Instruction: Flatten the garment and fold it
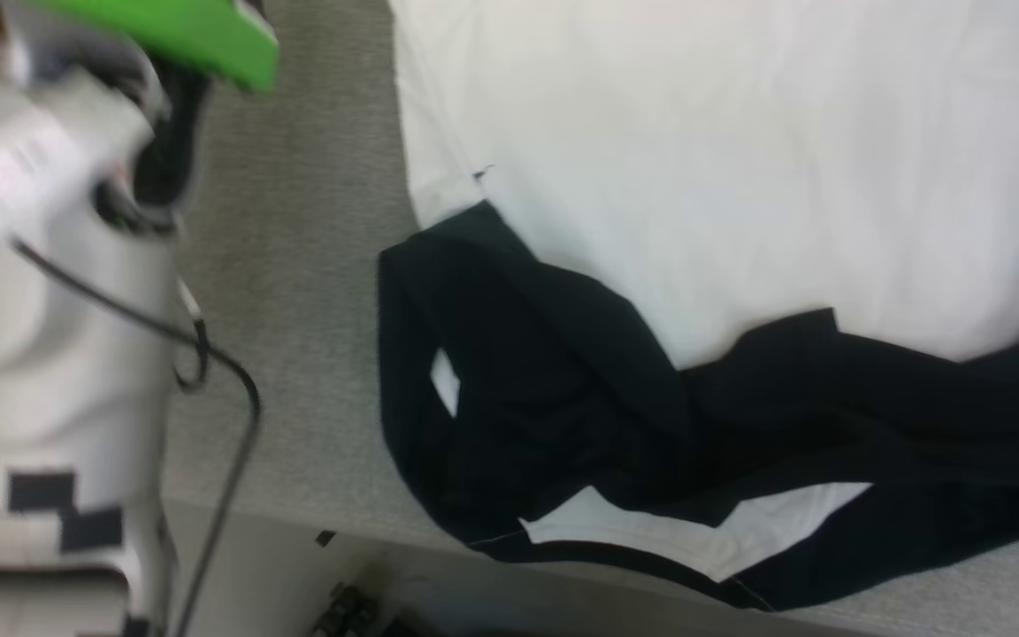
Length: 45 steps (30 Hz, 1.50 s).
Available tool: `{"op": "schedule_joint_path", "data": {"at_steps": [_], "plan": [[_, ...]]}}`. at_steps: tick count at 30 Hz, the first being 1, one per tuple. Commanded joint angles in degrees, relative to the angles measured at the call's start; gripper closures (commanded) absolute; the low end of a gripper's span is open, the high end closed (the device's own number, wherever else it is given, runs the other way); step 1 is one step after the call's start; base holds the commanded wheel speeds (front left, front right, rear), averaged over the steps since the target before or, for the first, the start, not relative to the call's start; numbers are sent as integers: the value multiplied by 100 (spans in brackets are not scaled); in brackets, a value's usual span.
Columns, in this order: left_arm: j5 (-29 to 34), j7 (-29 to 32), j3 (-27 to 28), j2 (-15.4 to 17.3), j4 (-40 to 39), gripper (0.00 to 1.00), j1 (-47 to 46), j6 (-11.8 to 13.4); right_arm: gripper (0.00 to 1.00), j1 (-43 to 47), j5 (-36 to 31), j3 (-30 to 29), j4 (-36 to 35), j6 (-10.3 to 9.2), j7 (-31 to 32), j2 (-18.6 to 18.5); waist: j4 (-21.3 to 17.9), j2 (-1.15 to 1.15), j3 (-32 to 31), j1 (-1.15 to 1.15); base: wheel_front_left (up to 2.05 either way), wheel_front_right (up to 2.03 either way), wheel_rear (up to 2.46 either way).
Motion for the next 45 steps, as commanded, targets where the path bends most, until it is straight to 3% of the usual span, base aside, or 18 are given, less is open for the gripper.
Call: {"op": "schedule_joint_path", "data": {"at_steps": [1, 9, 16, 19, 29, 30, 31, 32, 37, 45], "plan": [[-102, 262, -33, 85, 166, 0, -407, -28, 100, -72, 144, 83, 8, -10, -64, 43, -411, 0, 37, -1, 0, 0, 0], [-11, 2168, -357, 591, 1564, 0, -2152, 45, 100, -120, 882, 811, -184, -10, -336, 176, -1103, 0, 307, -1, 0, 0, 0], [284, 3571, -551, 856, 2323, 0, -2962, 549, 100, -61, 1449, 1433, -645, -10, -486, 47, -1562, 0, 631, -1, 0, 0, 0], [383, 4016, -643, 942, 2437, 0, -3131, 673, 100, -14, 1632, 1636, -845, -10, -496, -47, -1663, 0, 748, -1, 0, 0, 0], [275, 5073, -850, 1007, 2768, 0, -3149, 615, 100, 55, 1857, 1886, -1107, -10, -516, -237, -1627, 0, 945, -1, 0, 0, 0], [206, 5182, -854, 977, 2739, 69, -3106, 582, 100, 48, 1861, 1896, -1116, -10, -517, -250, -1605, 0, 953, -1, 0, 0, 0], [112, 5222, -826, 937, 2694, 95, -3070, 542, 100, 42, 1865, 1897, -1120, -10, -517, -260, -1588, 0, 958, -1, 0, 0, 0], [-9, 5260, -773, 877, 2652, 100, -3031, 520, 100, 37, 1868, 1896, -1121, -10, -516, -270, -1571, 0, 961, -1, 0, 0, 0], [-401, 5026, -614, 706, 2219, 100, -2883, 327, 100, 14, 1840, 1836, -1051, -10, -552, -308, -1497, 0, 935, -1, 0, 0, 0], [-445, 3970, -427, 716, 1961, 100, -2900, 200, 100, 123, 1741, 1770, -775, -10, -795, -292, -1448, 0, 605, -1, 0, 0, 0]]}}
